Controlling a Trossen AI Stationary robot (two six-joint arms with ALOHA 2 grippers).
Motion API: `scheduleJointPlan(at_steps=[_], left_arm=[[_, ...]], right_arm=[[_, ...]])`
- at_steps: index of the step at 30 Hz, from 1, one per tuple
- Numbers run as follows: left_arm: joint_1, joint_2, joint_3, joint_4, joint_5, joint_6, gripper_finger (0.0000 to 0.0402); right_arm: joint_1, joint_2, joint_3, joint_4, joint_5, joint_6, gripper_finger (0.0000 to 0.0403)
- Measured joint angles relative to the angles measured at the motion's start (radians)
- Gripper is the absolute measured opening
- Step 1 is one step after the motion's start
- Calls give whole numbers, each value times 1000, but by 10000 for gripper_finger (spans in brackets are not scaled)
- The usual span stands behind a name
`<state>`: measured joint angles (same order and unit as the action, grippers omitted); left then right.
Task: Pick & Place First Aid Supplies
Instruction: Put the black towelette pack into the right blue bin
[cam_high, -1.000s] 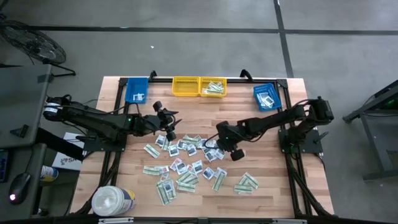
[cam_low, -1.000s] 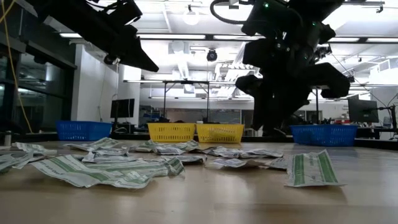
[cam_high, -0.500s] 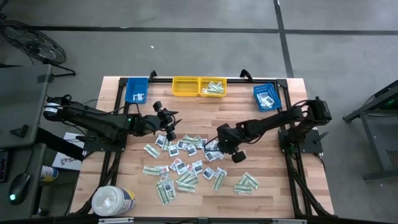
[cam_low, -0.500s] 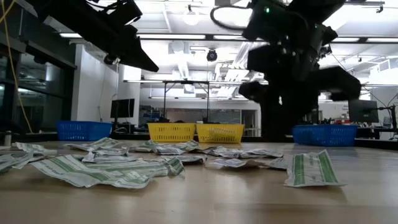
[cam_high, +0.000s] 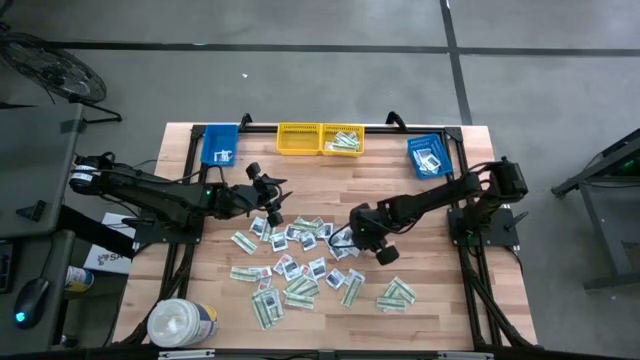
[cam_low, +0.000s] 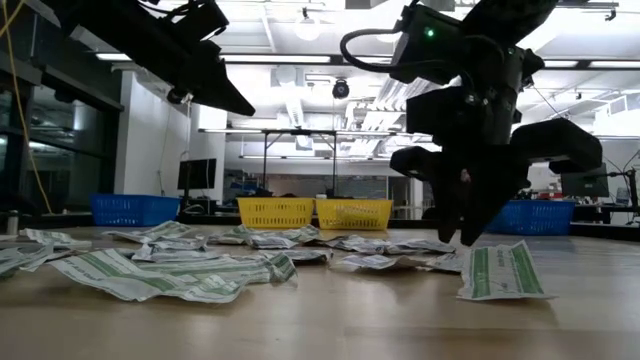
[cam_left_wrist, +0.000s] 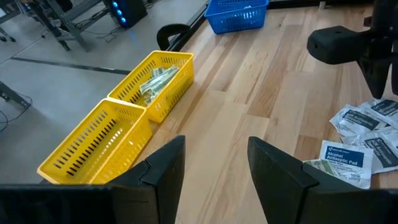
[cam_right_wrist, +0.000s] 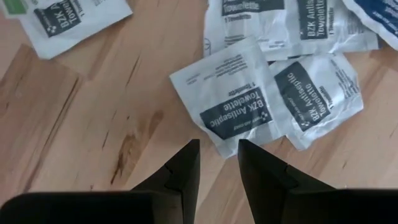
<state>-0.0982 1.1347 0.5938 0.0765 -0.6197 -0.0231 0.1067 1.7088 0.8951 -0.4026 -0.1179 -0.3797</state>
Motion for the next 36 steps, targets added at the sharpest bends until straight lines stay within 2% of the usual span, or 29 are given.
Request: scheduleJointPlan(at_steps=[11, 24, 36], left_arm=[[0, 0, 0, 0, 0, 0, 172], [0, 0, 0, -5, 0, 0, 172], [0, 0, 0, -5, 0, 0, 172]], right_arm=[[5, 5, 0, 23, 17, -50, 103], [29, 83, 6, 19, 20, -59, 99], [34, 84, 5, -11, 24, -50, 9]])
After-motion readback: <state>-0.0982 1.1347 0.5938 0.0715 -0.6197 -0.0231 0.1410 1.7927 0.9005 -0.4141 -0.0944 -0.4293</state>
